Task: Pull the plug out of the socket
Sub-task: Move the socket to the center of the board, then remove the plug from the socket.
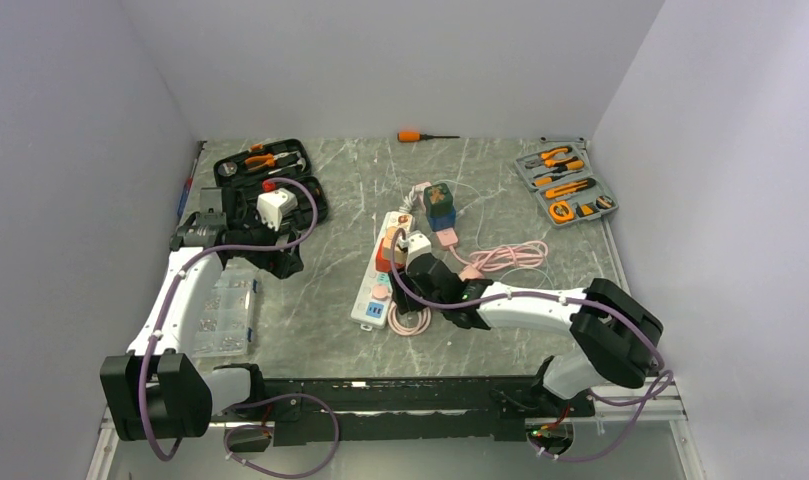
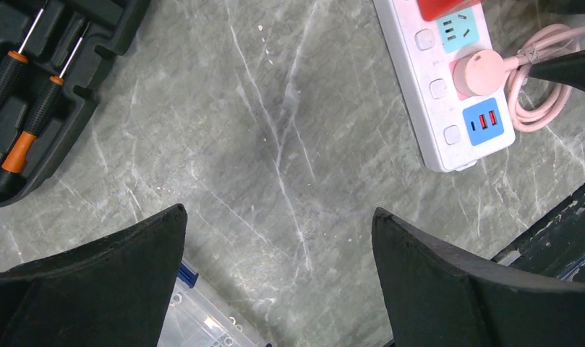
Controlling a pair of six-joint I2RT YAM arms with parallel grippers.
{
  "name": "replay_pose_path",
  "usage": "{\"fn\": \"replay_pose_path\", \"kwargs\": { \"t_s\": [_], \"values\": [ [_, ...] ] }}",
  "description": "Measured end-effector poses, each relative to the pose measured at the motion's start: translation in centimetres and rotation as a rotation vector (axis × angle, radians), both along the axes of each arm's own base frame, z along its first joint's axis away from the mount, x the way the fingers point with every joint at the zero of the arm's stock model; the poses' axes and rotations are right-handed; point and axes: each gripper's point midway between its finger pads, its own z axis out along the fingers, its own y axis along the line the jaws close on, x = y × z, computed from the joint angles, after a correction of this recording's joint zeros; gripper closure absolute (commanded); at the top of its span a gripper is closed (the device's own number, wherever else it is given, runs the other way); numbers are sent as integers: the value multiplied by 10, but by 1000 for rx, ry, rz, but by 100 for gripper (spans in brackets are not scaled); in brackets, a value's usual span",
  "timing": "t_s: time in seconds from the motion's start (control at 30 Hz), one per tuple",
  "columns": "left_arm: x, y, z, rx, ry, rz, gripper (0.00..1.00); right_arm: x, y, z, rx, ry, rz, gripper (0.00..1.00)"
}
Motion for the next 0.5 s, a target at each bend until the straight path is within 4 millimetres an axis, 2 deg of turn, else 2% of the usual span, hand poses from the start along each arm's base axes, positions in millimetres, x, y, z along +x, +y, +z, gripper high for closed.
{"fn": "replay_pose_path", "kwargs": {
  "t_s": [0.17, 0.33, 0.5],
  "values": [
    [0, 0, 1, -2, -3, 2, 1, 0, 4, 11, -35, 2, 25, 37],
    [-2, 0, 7, 0, -26, 2, 1, 9, 22, 29, -21, -24, 62, 40],
    [-2, 0, 10, 1, -39, 2, 1, 6, 25, 9, -74, 6, 113, 46]
  ]
}}
